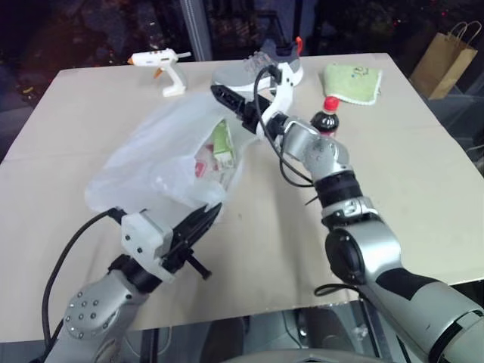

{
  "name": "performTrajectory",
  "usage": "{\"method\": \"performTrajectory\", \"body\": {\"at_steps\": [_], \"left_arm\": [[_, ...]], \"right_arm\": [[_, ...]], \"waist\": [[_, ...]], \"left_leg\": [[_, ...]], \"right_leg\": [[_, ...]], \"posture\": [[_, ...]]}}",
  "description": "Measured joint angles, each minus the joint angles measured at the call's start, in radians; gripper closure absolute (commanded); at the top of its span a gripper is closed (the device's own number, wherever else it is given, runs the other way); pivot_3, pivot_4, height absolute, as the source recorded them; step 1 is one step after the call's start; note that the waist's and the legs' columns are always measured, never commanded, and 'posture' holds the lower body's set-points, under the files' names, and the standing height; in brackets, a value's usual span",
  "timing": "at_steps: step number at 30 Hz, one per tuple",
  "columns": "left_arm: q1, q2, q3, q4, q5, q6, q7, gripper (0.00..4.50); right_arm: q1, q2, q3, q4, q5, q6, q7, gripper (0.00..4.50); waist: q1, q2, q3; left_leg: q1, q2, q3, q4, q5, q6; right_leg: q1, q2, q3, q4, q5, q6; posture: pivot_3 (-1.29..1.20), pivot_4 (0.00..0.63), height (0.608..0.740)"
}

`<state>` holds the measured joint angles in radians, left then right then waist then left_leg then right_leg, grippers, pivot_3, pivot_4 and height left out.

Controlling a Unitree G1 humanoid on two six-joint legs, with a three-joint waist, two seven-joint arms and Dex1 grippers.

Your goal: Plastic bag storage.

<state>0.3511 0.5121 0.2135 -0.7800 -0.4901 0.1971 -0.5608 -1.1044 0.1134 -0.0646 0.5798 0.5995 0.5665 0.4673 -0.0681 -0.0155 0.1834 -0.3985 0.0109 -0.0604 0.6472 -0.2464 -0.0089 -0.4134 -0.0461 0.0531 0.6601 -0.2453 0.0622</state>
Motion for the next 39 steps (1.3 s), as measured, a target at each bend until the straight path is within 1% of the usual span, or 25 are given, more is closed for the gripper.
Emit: {"method": "performTrajectory", "body": {"at_steps": [1,3,6,9,14,16,19,21,24,29,32,39], "left_arm": [[-0.006,-0.001,0.006,0.009,-0.003,-0.002,-0.002,4.5],[-0.029,-0.016,0.025,0.023,-0.028,-0.005,0.004,4.5],[-0.05,-0.041,0.09,0.055,-0.087,0.005,0.037,4.5],[-0.048,-0.046,0.165,0.099,-0.115,0.001,0.039,4.5],[-0.035,-0.049,0.19,0.162,-0.121,-0.018,0.016,4.5],[-0.035,-0.05,0.193,0.168,-0.121,-0.027,0.014,4.5],[-0.018,-0.056,0.193,0.168,-0.119,-0.044,-0.002,4.5],[0.006,-0.067,0.192,0.168,-0.119,-0.051,-0.009,4.5],[0.035,-0.078,0.187,0.168,-0.117,-0.058,-0.024,4.5],[0.043,-0.097,0.171,0.175,-0.092,-0.079,-0.026,4.5],[0.041,-0.105,0.17,0.177,-0.089,-0.082,-0.024,4.5],[0.046,-0.116,0.169,0.177,-0.08,-0.082,-0.022,4.5]], "right_arm": [[0.014,-0.008,0.026,-0.012,-0.013,0.006,0.021,0.05],[0.073,-0.071,0.108,-0.073,-0.057,0.042,0.089,0.05],[0.159,-0.254,0.197,-0.211,-0.107,0.107,0.204,0.05],[0.221,-0.4,0.216,-0.36,-0.135,0.117,0.285,0.05],[0.296,-0.529,0.204,-0.552,-0.103,0.166,0.375,0.05],[0.297,-0.533,0.184,-0.555,-0.123,0.129,0.35,0.05],[0.284,-0.531,0.091,-0.51,-0.194,-0.034,0.248,0.05],[0.264,-0.532,0.037,-0.486,-0.206,-0.077,0.2,0.05],[0.248,-0.549,-0.003,-0.463,-0.235,-0.107,0.152,0.05],[0.253,-0.552,-0.011,-0.379,-0.284,-0.087,0.083,0.05],[0.253,-0.53,-0.017,-0.305,-0.283,-0.026,0.045,0.05],[0.241,-0.495,-0.024,-0.216,-0.259,0.092,0.036,0.05]], "waist": [[-0.001,0.0,0.0],[0.003,0.0,0.0],[0.023,0.0,0.0],[0.023,0.0,0.0],[0.023,0.0,0.0],[0.023,0.0,0.0],[0.026,-0.001,0.0],[0.027,-0.001,0.0],[0.027,-0.001,0.0],[0.026,-0.001,0.0],[0.026,-0.001,0.0],[0.026,-0.001,0.0]], "left_leg": [[0.0,0.0,0.0,0.0,0.0,0.0],[-0.001,-0.001,0.0,0.001,0.0,0.0],[-0.002,-0.002,0.0,0.002,0.0,0.0],[-0.001,-0.002,0.0,0.001,0.0,0.0],[0.0,0.0,0.0,0.001,0.0,0.0],[0.0,0.0,0.001,0.002,0.0,0.0],[0.0,-0.001,0.001,0.003,0.0,0.0],[0.0,-0.001,0.001,0.003,0.0,0.0],[0.0,-0.001,0.001,0.002,0.0,0.0],[0.0,-0.001,0.001,0.002,0.0,0.0],[0.0,-0.001,0.001,0.002,0.0,0.0],[0.0,-0.001,0.001,0.002,0.0,0.0]], "right_leg": [[0.0,0.0,0.0,0.0,0.0,0.0],[0.0,-0.001,0.0,0.0,0.0,0.0],[0.0,-0.003,0.0,-0.001,0.0,0.0],[0.0,-0.002,0.0,0.0,0.0,0.0],[0.0,-0.001,0.0,0.0,0.0,0.0],[0.0,-0.001,0.0,0.0,0.0,0.0],[0.001,-0.001,0.001,0.0,0.0,0.001],[0.001,-0.001,0.001,0.0,0.0,0.0],[0.001,-0.001,0.001,0.0,0.0,0.0],[0.001,-0.001,0.001,0.0,0.0,0.0],[0.001,-0.001,0.002,0.0,0.0,0.0],[0.001,-0.001,0.001,0.0,0.0,0.0]], "posture": [[0.0,0.15,0.74],[0.0,0.15,0.74],[0.0,0.15,0.74],[0.0,0.15,0.74],[0.0,0.15,0.74],[0.0,0.15,0.74],[0.0,0.15,0.74],[0.0,0.15,0.74],[0.0,0.15,0.74],[0.0,0.15,0.74],[0.0,0.15,0.74],[0.0,0.15,0.74]]}}
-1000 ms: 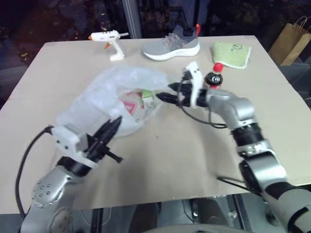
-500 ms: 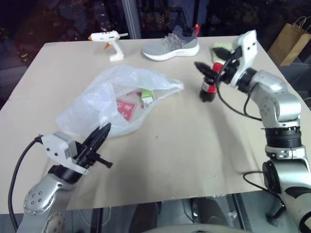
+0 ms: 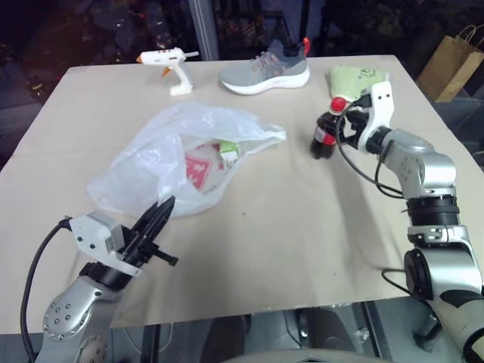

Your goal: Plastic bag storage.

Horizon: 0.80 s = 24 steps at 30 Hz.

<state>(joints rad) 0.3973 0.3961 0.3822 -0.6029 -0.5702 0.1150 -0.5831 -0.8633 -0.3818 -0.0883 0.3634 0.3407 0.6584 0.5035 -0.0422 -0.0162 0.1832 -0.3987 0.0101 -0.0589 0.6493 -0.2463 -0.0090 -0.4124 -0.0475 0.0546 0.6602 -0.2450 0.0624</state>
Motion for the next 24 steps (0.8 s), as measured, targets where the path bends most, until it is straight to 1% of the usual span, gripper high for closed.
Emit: {"method": "performTrajectory", "body": {"at_steps": [1,4,6,12,14,16,17,20,21,22,23,24], "left_arm": [[0.002,-0.002,0.0,0.0,0.001,0.0,0.001,4.5],[0.01,-0.009,0.0,0.006,0.01,-0.004,0.0,4.5],[0.021,-0.013,0.0,0.007,0.016,-0.014,-0.002,4.5],[0.06,-0.034,0.0,0.007,0.022,-0.045,-0.014,4.5],[0.075,-0.04,-0.001,0.007,0.028,-0.061,-0.023,4.5],[0.081,-0.044,-0.007,0.008,0.03,-0.071,-0.031,4.5],[0.08,-0.045,-0.009,0.008,0.031,-0.073,-0.032,4.5],[0.074,-0.047,-0.013,0.01,0.03,-0.077,-0.034,4.5],[0.07,-0.046,-0.016,0.01,0.03,-0.078,-0.035,4.5],[0.069,-0.046,-0.019,0.01,0.028,-0.078,-0.034,4.5],[0.068,-0.047,-0.023,0.01,0.028,-0.077,-0.034,4.5],[0.053,-0.046,-0.039,0.011,0.027,-0.075,-0.033,4.5]], "right_arm": [[0.0,0.0,0.008,0.008,-0.003,0.007,0.004,0.05],[0.004,0.005,0.034,0.021,-0.024,0.0,0.012,0.77],[0.004,0.004,0.037,0.031,-0.042,-0.03,0.017,1.41],[0.005,0.009,0.024,0.029,-0.029,-0.016,0.019,1.45],[0.004,0.041,-0.03,0.006,0.027,0.059,0.009,1.45],[-0.012,0.115,-0.117,-0.035,0.148,0.219,-0.029,1.45],[-0.017,0.137,-0.13,-0.057,0.183,0.264,-0.038,1.45],[-0.035,0.292,-0.211,-0.183,0.391,0.564,-0.114,1.45],[-0.039,0.333,-0.215,-0.198,0.427,0.621,-0.135,1.45],[-0.05,0.413,-0.26,-0.201,0.456,0.706,-0.198,1.45],[-0.053,0.46,-0.287,-0.199,0.467,0.751,-0.237,1.45],[-0.061,0.513,-0.319,-0.178,0.495,0.83,-0.306,1.45]], "waist": [[0.0,0.0,0.0],[0.0,0.0,0.0],[0.0,0.0,0.0],[0.0,0.0,0.0],[-0.003,0.0,0.0],[-0.006,0.001,0.001],[-0.007,0.001,0.001],[-0.011,0.001,0.001],[-0.011,0.001,0.001],[-0.011,0.001,0.0],[-0.011,0.001,0.0],[-0.002,0.002,0.001]], "left_leg": [[0.0,0.0,0.0,0.0,0.0,0.0],[0.0,0.0,0.0,0.0,0.0,0.0],[0.0,0.0,0.0,0.0,0.0,0.0],[0.0,0.0,0.0,0.0,0.0,0.0],[0.0,0.0,0.0,0.0,0.0,0.0],[0.0,0.001,0.0,0.0,0.0,0.0],[0.0,0.001,0.0,-0.001,0.0,0.0],[0.0,0.002,0.0,-0.001,0.0,0.0],[-0.001,0.002,-0.001,-0.001,0.0,0.0],[-0.001,0.001,-0.001,-0.001,0.0,0.0],[-0.001,0.001,-0.001,-0.001,0.0,0.0],[-0.002,0.0,-0.001,-0.001,0.0,0.0]], "right_leg": [[0.0,0.0,0.0,0.0,0.0,0.0],[0.0,0.0,0.0,0.0,0.0,0.0],[0.0,0.0,0.0,0.0,0.0,0.0],[0.0,0.0,0.0,0.0,0.0,0.0],[0.0,0.0,0.0,0.0,0.0,0.0],[-0.001,0.001,0.001,0.001,0.0,0.0],[-0.001,0.001,0.001,0.001,0.0,0.0],[-0.002,0.002,0.0,0.001,0.0,-0.001],[-0.001,0.002,0.0,0.001,0.0,-0.001],[-0.001,0.001,-0.001,0.001,0.0,-0.001],[-0.001,0.001,-0.001,0.001,0.0,-0.001],[-0.001,0.0,-0.001,0.0,0.0,0.0]], "posture": [[0.0,0.15,0.74],[0.0,0.15,0.74],[0.0,0.15,0.74],[0.0,0.15,0.74],[0.0,0.15,0.74],[0.0,0.15,0.74],[0.0,0.15,0.74],[0.0,0.15,0.74],[0.0,0.15,0.74],[0.0,0.15,0.74],[0.0,0.15,0.74],[0.0,0.15,0.74]]}}
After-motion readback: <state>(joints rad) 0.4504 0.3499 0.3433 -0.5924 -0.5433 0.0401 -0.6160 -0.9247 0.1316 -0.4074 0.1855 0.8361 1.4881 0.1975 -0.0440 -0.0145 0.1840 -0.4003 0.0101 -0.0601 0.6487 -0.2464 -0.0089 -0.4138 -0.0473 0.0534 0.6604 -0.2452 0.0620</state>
